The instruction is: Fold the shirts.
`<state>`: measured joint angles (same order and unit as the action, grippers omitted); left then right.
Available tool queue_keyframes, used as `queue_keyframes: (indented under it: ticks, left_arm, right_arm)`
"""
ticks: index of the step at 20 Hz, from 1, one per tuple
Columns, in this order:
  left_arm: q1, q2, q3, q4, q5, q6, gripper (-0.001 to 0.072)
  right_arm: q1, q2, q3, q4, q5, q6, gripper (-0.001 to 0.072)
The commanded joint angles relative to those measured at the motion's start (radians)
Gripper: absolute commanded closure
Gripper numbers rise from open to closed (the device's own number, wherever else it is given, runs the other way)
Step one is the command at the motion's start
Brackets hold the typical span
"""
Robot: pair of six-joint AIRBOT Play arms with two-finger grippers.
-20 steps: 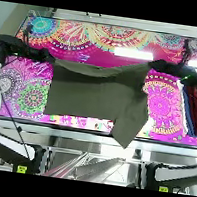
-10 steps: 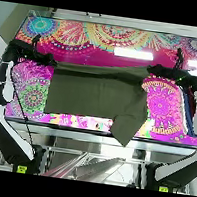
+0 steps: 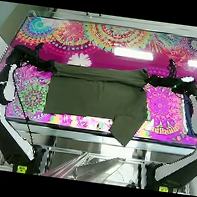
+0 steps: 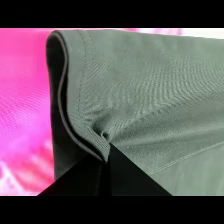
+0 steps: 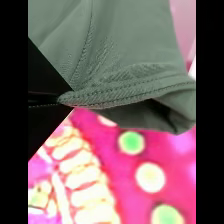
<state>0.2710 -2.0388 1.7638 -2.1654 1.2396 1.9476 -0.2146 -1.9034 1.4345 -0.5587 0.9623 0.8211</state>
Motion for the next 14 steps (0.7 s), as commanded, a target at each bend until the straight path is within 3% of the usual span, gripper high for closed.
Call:
queue_keyframes:
  ticks: [1,4,5,6,7,11,14]
  left_arm:
    - [-0.010,0.000,-0.013,0.001,-0.016,0.007,0.0697]
    - [-0.019,0.005,-0.012,-0.001,0.002,0.008,0.0694]
    - [-0.019,0.016,-0.012,-0.001,0.013,0.008,0.0689]
    - [-0.014,0.032,-0.012,0.000,0.021,0.008,0.0389]
    - [-0.007,0.055,-0.012,-0.001,0.029,0.004,0.0011]
    - [0.047,0.166,-0.012,0.027,0.122,-0.014,0.0023]
    - [0.111,0.274,-0.122,0.062,0.244,-0.042,0.0023]
  right_arm:
    - [0.021,-0.013,-0.007,-0.005,-0.013,-0.006,0.0693]
    - [0.042,-0.001,-0.006,-0.003,-0.005,-0.007,0.0690]
    - [0.041,0.013,-0.006,-0.003,0.001,-0.006,0.0637]
    - [0.034,0.035,-0.006,-0.003,0.007,-0.006,0.0430]
    - [0.026,0.061,-0.006,-0.004,0.010,-0.005,0.0311]
    - [-0.070,0.216,-0.006,-0.042,0.066,0.054,0.0310]
    - [-0.202,0.296,-0.037,-0.059,0.242,0.101,0.0310]
